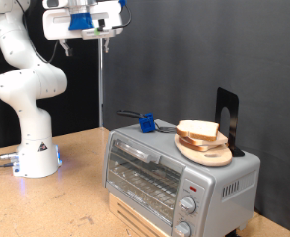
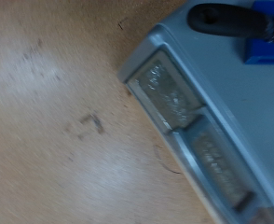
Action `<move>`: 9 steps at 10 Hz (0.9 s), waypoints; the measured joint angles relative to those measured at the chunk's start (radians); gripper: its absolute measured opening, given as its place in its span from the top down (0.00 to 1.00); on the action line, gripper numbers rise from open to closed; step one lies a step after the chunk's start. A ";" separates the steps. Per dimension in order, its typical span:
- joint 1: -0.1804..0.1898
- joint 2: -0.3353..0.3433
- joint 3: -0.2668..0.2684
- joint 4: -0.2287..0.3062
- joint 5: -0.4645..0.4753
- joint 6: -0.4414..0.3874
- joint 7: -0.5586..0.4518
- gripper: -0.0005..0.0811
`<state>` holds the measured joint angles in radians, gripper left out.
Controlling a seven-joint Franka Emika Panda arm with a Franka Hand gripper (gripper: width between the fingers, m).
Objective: Make a piece of toast with the oven
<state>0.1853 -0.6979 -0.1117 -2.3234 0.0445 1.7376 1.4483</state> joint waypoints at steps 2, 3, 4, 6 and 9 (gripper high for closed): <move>0.016 0.025 -0.007 0.008 0.001 0.019 -0.057 0.01; 0.020 0.025 -0.011 0.008 0.023 0.014 -0.080 0.01; 0.035 0.025 -0.025 0.009 0.053 0.017 -0.169 0.01; 0.074 0.034 -0.053 0.004 0.068 0.102 -0.357 0.01; 0.070 0.137 -0.032 0.005 0.020 0.234 -0.356 0.01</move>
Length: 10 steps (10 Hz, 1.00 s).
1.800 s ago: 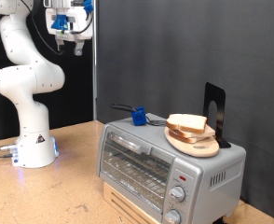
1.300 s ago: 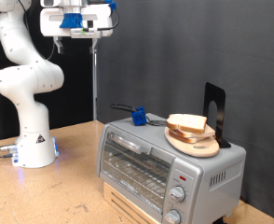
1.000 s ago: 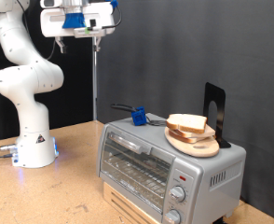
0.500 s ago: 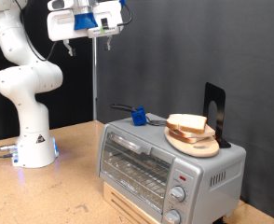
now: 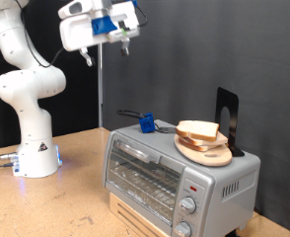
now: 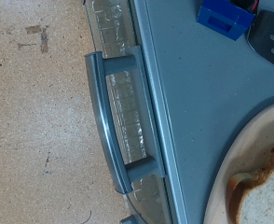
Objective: Make a piece of toast with the oven
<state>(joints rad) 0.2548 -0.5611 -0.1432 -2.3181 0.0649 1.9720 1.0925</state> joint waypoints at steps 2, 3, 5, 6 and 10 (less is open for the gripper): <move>0.004 -0.014 -0.006 -0.006 0.018 -0.002 -0.030 0.01; 0.006 -0.020 -0.006 -0.020 0.024 0.008 -0.058 0.01; 0.006 -0.010 -0.001 -0.050 0.020 0.028 -0.067 0.01; 0.006 0.010 0.002 -0.060 0.015 0.051 -0.063 0.01; 0.005 0.112 0.016 -0.076 -0.007 0.152 -0.033 0.01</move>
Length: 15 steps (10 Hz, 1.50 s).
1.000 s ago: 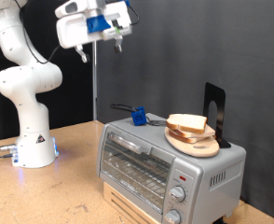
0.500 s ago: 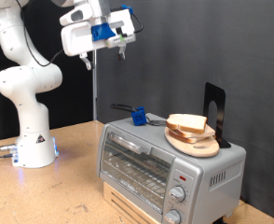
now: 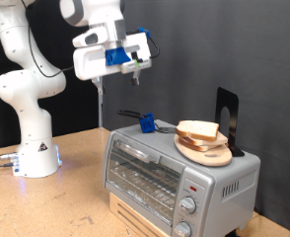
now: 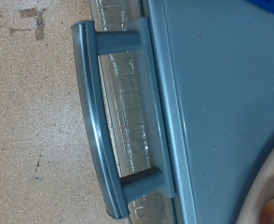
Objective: Make a piece of toast with the oven
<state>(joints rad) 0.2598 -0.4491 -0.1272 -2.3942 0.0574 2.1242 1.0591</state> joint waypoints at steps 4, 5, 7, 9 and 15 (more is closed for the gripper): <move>-0.002 0.012 0.002 -0.009 0.012 0.032 -0.009 0.01; -0.006 0.012 0.009 -0.031 -0.014 0.055 0.006 0.01; -0.018 0.023 0.026 -0.090 -0.076 0.112 0.052 0.01; -0.033 0.048 0.035 -0.142 -0.122 0.181 0.085 0.01; -0.066 0.161 0.040 -0.191 -0.178 0.360 0.157 0.01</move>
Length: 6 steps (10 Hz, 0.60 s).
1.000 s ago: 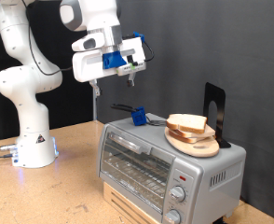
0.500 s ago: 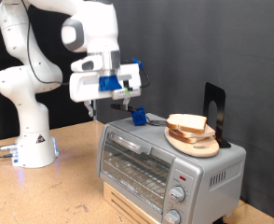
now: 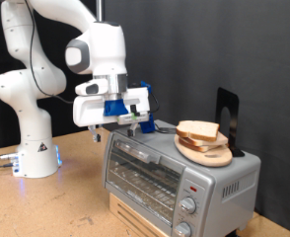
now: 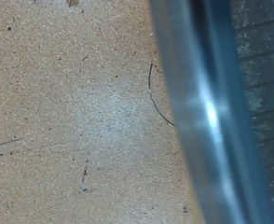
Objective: Make a piece of toast with the oven
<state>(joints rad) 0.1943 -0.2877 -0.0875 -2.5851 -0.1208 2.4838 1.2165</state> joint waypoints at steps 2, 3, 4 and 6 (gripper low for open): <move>-0.022 0.028 0.000 -0.001 -0.035 0.007 0.024 0.01; -0.036 0.038 -0.001 -0.001 -0.056 0.014 0.039 0.01; -0.052 0.050 -0.004 -0.001 -0.078 0.021 0.045 0.01; -0.082 0.070 -0.013 -0.002 -0.111 0.037 0.045 0.01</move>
<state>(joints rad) 0.1119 -0.2174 -0.1003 -2.5875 -0.2320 2.5207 1.2618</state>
